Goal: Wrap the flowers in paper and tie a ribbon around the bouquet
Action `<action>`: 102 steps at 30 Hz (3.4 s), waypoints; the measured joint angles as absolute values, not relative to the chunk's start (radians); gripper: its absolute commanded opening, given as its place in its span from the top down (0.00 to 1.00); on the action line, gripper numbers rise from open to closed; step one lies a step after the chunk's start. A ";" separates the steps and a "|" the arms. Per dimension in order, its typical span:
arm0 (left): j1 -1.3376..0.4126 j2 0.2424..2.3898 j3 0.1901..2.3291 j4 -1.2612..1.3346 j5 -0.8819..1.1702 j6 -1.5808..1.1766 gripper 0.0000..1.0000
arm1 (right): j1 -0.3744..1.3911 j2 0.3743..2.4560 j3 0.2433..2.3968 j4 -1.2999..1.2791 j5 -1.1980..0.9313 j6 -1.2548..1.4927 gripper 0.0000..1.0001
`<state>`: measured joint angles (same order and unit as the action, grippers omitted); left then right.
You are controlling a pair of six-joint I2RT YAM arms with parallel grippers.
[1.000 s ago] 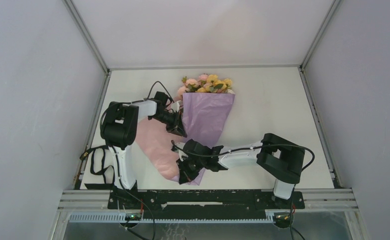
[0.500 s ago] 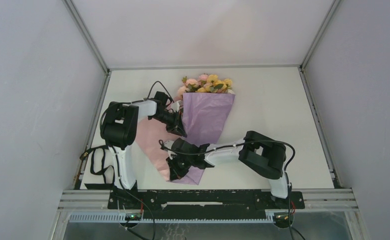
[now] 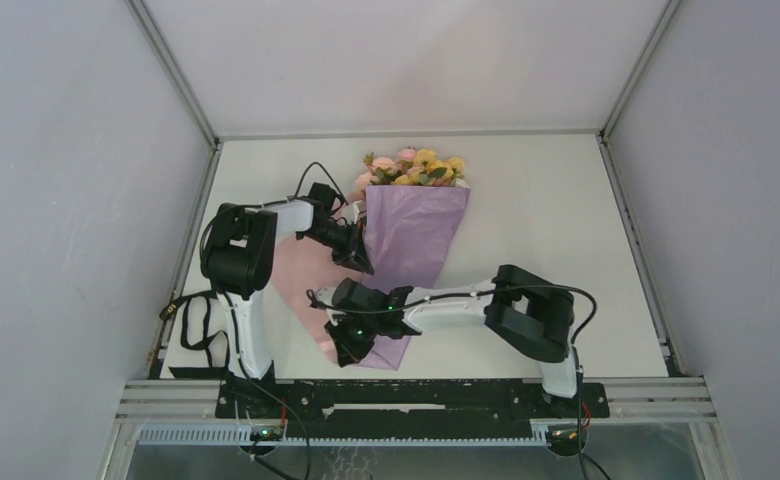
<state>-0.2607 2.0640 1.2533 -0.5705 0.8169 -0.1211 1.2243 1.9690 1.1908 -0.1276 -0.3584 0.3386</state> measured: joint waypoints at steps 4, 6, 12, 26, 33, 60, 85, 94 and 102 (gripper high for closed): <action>-0.261 2.064 1.253 -0.570 0.817 -0.121 1.00 | 1.231 1.824 1.151 -0.164 -0.376 0.319 1.00; -0.261 2.064 1.253 -0.570 0.817 -0.121 1.00 | 1.214 1.720 1.116 -0.149 -0.386 0.327 1.00; -0.261 2.064 1.253 -0.570 0.817 -0.121 1.00 | 1.038 1.629 1.040 -0.067 -0.323 0.424 1.00; -0.261 2.046 1.253 -0.580 0.809 -0.107 0.58 | 0.891 1.892 1.011 0.039 -0.209 0.567 1.00; -0.234 1.890 1.254 -0.699 0.674 0.030 0.33 | 0.919 1.901 1.007 0.081 -0.179 0.598 1.00; 0.178 1.945 1.340 -0.871 0.402 0.165 0.12 | 0.933 1.882 0.958 0.145 -0.158 0.590 1.00; -0.087 1.718 1.304 -1.068 0.825 0.296 1.00 | 0.877 1.876 0.870 0.287 -0.263 0.647 1.00; -0.313 1.759 1.516 -1.152 0.892 0.302 0.99 | 0.857 1.880 0.822 0.364 -0.324 0.715 1.00; -0.289 1.842 1.565 -1.159 0.847 0.224 0.89 | 0.857 1.879 0.818 0.370 -0.323 0.732 1.00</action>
<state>-0.2886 1.8420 1.5650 -1.1591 0.8474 0.2245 0.8566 1.8793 0.8185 0.3698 -0.3229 0.7319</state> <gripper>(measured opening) 0.086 0.003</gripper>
